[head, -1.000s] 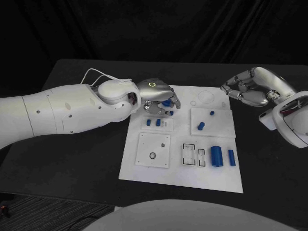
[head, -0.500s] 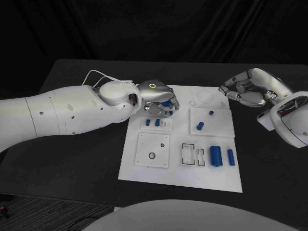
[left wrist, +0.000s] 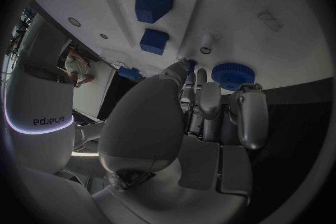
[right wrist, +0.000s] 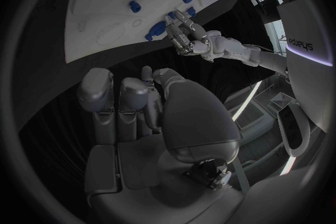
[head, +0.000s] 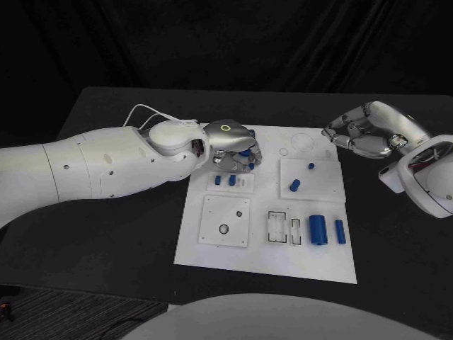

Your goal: Assemble the parts on the task board

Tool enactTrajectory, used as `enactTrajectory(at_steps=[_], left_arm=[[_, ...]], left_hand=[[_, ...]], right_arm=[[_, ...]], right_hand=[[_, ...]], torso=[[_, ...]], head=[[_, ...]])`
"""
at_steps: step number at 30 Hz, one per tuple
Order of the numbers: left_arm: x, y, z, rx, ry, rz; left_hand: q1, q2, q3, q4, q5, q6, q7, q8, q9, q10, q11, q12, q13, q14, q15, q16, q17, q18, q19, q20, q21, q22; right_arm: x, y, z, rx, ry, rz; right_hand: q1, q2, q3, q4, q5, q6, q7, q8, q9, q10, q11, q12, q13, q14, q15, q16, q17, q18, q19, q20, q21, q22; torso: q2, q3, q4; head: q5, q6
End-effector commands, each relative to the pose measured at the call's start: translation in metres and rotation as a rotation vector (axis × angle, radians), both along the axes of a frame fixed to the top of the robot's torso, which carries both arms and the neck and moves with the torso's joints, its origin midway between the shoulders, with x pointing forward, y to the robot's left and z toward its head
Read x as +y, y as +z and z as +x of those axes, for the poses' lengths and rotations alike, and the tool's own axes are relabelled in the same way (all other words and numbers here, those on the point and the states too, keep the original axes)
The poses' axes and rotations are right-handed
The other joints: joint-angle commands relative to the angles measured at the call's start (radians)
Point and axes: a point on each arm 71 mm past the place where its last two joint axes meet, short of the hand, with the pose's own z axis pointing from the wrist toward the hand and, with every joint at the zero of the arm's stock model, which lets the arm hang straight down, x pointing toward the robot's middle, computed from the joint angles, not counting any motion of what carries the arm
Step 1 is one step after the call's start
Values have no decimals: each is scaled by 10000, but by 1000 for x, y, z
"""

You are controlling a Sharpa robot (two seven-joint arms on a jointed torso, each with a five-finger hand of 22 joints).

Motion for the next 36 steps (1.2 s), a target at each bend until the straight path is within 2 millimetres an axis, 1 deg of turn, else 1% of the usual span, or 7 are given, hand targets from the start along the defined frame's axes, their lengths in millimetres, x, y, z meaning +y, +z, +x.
enactTrajectory(at_steps=[1,4,13,18,22,29,36], left_arm=[[-1,-2,0,51,-111,103],[-2,-2,0,12,-126,68],[-3,2,-2,-489,-506,-476],[-2,5,-3,-795,-646,-793],[3,8,-5,-979,-587,-997],[20,19,-8,-949,-254,-855],[37,40,-8,-675,-185,-178]], left_hand=[[56,45,114,-19,67,169,20,78,-21,188,1,-142,-137,22,-74,41,-25,-99,82,-5,57,1954],[67,66,191,-41,87,319,41,111,-27,384,-3,-252,-257,49,-81,65,-35,-109,112,-10,104,1968],[299,245,489,-448,314,1515,273,435,37,2058,93,-831,-914,380,68,155,-114,-224,434,-41,619,2117],[231,212,494,-531,552,1717,300,396,-1,2433,111,-1131,-1172,509,71,136,-167,-258,528,-47,775,2162],[142,157,530,-574,652,1778,322,276,-69,2662,128,-1513,-1455,589,52,39,-293,-276,580,-62,858,2186],[73,119,588,-599,514,1782,248,120,-150,2766,98,-1971,-1769,516,-59,-198,-561,-239,497,-85,696,2137],[-3,84,672,-587,303,1685,175,-46,-235,2706,56,-2383,-2022,361,-85,-400,-777,-198,374,-82,485,2078]], right_arm=[[-1,-2,0,180,-179,-48],[-1,-2,0,189,-186,-51],[-1,-3,0,251,-211,-73],[-1,-3,1,272,-206,-81],[-1,-3,0,290,-213,-88],[-2,-3,0,347,-281,-103],[-3,-4,1,442,-343,-145]], right_hand=[[108,-13,31,-14,41,68,23,-2,13,68,-16,-58,-2098,25,-14,-64,-8,-24,-21,-15,-47,511],[121,-7,44,-25,46,67,23,-3,13,69,-16,-51,-2088,22,-15,-70,-16,-22,-23,-16,-61,508],[154,10,78,-56,54,69,22,-4,16,55,-16,-89,-2123,12,-15,-101,-63,-15,-30,-17,-103,497],[171,14,92,-73,55,71,22,-3,18,55,-17,-86,-2118,10,-16,-99,-61,-14,-31,-18,-112,495],[183,17,103,-85,55,73,22,-2,19,53,-17,-91,-2122,9,-16,-100,-63,-13,-32,-18,-118,494],[189,19,108,-92,55,76,22,0,21,44,-17,-120,-2151,8,-16,-99,-62,-15,-30,-18,-110,497],[194,20,114,-99,52,81,23,3,23,31,-16,-158,-2188,4,-16,-112,-80,-16,-30,-18,-106,499]], torso=[[2,-5,0],[5,-3,0],[-1,1,5],[-1,-2,5],[-3,0,2],[-3,5,6],[-8,-5,9]], head=[[8,-1],[-17,-1],[-34,-1],[5,-1],[-31,-1],[-199,-1],[-188,-1]])
